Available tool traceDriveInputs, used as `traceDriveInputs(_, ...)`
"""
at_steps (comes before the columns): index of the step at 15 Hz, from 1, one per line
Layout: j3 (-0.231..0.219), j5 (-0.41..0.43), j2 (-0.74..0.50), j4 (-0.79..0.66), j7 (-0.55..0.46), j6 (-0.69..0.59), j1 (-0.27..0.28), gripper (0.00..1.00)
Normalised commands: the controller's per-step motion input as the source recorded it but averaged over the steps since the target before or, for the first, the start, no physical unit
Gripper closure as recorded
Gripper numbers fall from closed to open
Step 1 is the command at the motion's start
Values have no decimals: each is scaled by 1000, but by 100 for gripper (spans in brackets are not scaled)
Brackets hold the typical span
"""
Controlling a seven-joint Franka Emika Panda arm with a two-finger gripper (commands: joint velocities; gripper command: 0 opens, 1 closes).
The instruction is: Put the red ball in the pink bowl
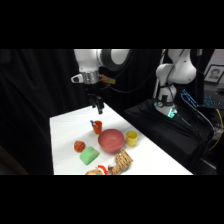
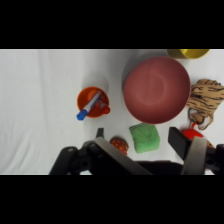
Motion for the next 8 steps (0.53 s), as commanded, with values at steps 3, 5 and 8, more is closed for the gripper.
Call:
traceDriveInputs(3,29,-11,64,108,58,6,-8,0)
traceDriveInputs(5,43,-26,183,323,116,-71,18,0)
traceDriveInputs(8,40,-60,292,457,147,-94,34,0)
